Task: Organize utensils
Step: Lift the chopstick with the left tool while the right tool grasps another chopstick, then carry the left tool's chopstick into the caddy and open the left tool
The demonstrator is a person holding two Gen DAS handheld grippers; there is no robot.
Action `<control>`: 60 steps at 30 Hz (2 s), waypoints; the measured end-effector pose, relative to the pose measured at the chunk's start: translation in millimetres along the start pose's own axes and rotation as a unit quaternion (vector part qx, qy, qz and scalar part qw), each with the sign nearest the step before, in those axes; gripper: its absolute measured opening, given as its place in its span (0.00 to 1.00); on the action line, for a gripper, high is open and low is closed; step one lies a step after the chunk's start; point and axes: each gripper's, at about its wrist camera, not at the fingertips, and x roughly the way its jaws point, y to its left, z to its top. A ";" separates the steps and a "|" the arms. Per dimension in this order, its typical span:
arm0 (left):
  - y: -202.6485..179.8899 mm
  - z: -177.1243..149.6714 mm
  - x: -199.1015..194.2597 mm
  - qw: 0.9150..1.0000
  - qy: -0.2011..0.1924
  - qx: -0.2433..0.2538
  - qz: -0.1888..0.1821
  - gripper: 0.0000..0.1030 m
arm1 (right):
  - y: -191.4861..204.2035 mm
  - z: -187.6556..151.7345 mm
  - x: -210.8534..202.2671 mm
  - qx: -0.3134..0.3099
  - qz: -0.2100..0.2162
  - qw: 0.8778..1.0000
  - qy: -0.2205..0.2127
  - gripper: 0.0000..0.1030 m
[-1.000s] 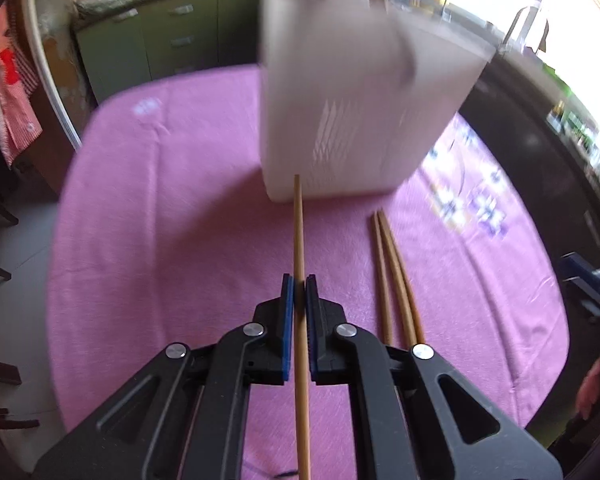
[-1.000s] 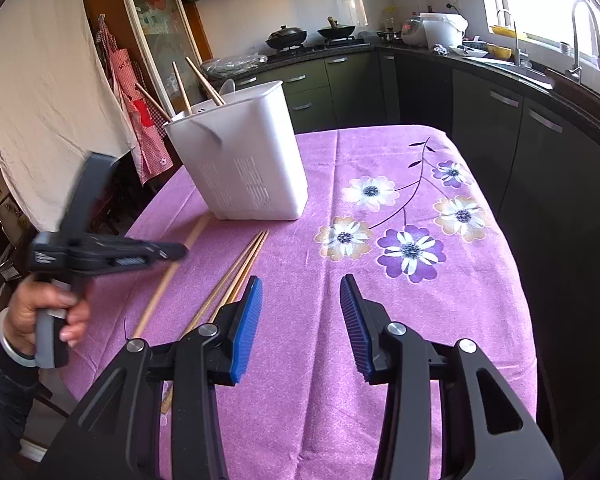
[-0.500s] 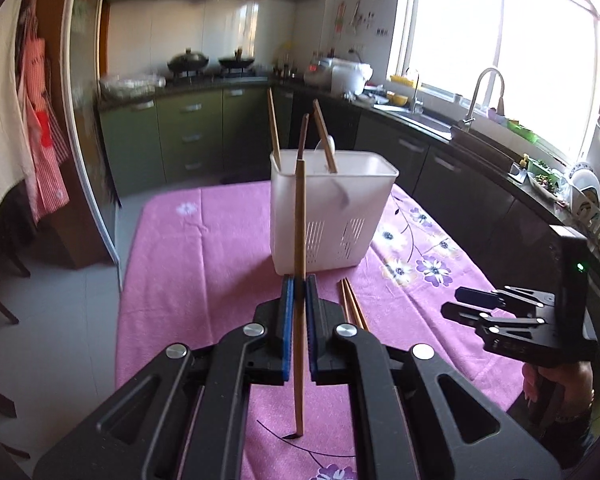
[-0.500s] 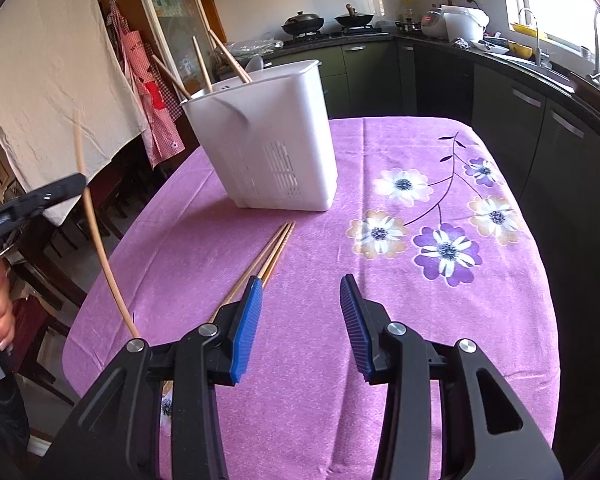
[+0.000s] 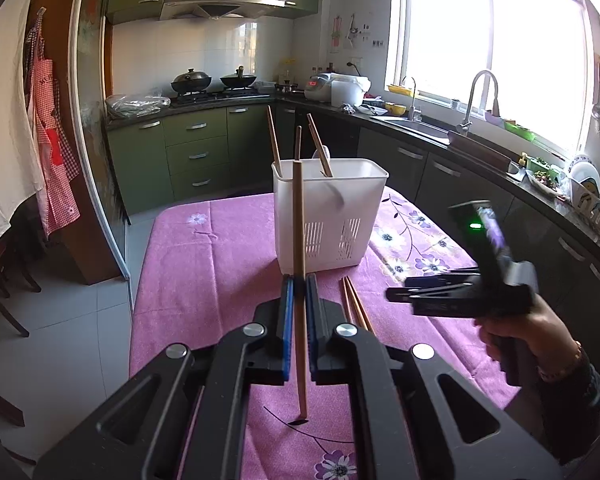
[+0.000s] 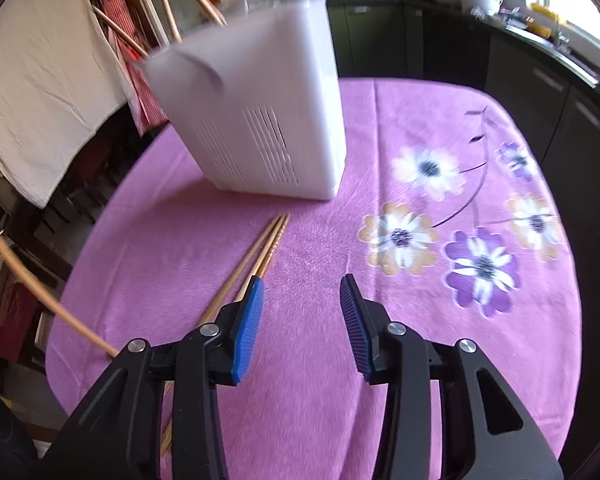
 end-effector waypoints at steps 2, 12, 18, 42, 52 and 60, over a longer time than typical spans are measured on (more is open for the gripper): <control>-0.7 -0.2 -0.8 1.000 0.000 0.002 -0.001 0.06 | -0.1 6.3 14.9 0.002 0.004 1.000 0.019 0.31; 0.5 -2.7 -0.8 1.000 -0.001 0.006 -0.003 0.06 | 15.2 19.6 50.9 -0.006 0.008 0.998 0.064 0.24; 1.5 -2.9 -1.3 1.000 0.000 0.005 -0.003 0.06 | 27.7 24.1 57.2 -0.024 -0.014 0.997 0.075 0.20; 4.4 -2.8 0.4 1.000 0.005 0.015 0.002 0.06 | 41.9 27.7 -24.9 -0.050 -0.021 0.998 -0.039 0.06; -2.3 2.4 0.8 1.000 0.013 0.021 -0.008 0.06 | 31.3 -17.9 -137.4 -0.064 -0.028 0.986 -0.150 0.06; -17.2 32.0 -5.1 0.999 0.005 0.035 -0.018 0.06 | 17.5 -44.9 -165.0 -0.049 -0.017 0.984 -0.172 0.06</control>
